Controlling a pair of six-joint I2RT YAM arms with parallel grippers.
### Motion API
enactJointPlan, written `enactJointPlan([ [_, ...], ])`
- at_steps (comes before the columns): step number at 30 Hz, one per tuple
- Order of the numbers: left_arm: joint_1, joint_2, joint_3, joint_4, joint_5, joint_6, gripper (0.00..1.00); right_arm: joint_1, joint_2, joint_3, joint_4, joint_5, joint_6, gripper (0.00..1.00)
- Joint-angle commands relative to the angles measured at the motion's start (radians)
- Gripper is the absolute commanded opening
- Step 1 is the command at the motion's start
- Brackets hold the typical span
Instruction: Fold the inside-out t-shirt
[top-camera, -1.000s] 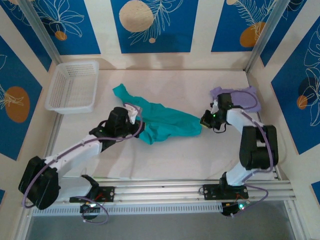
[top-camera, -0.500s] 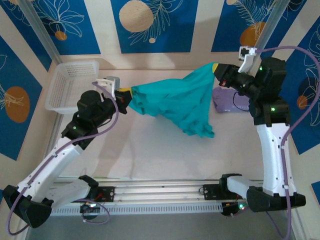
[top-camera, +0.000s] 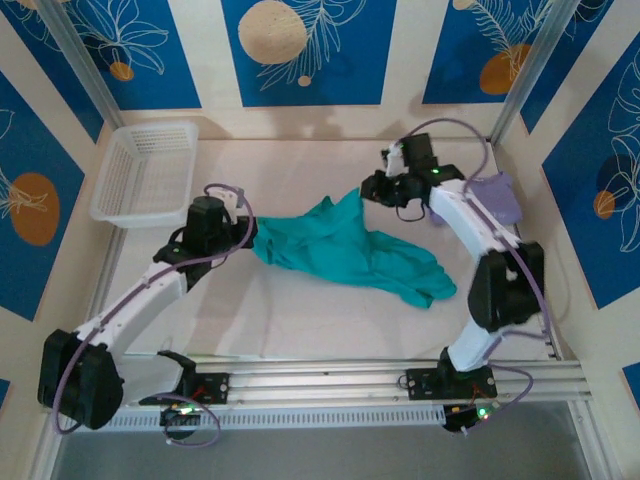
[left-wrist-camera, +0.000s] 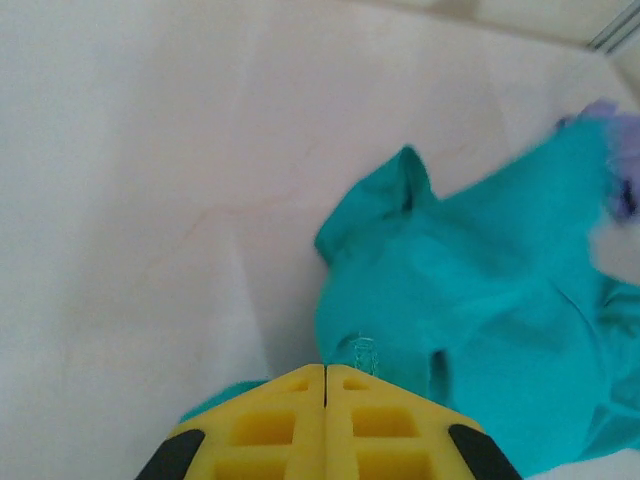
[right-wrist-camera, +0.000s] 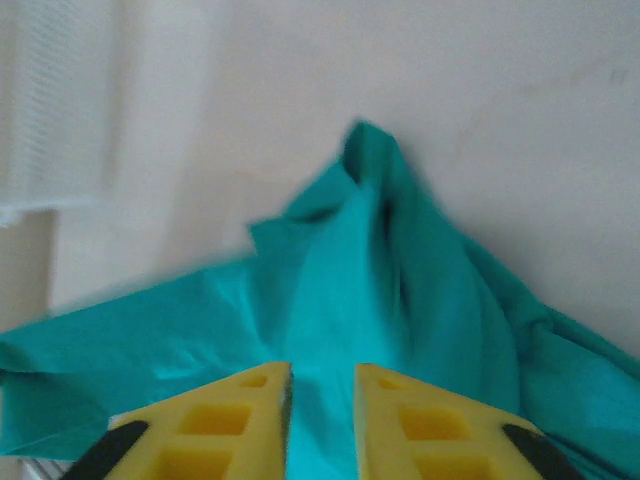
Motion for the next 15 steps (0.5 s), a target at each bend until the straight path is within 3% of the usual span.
enactJointPlan([
  [1, 0.011, 0.024, -0.032, 0.017, 0.047, -0.033, 0.00, 0.024, 0.005, 0.016, -0.052, -0.017, -0.047, 0.34],
  [9, 0.010, 0.029, -0.072, 0.031, 0.059, -0.035, 0.00, 0.088, -0.058, -0.203, 0.081, -0.051, -0.033, 0.41],
  [15, 0.010, 0.018, -0.076, 0.026, 0.055, -0.028, 0.00, 0.152, 0.048, -0.109, 0.113, 0.053, -0.058, 0.39],
])
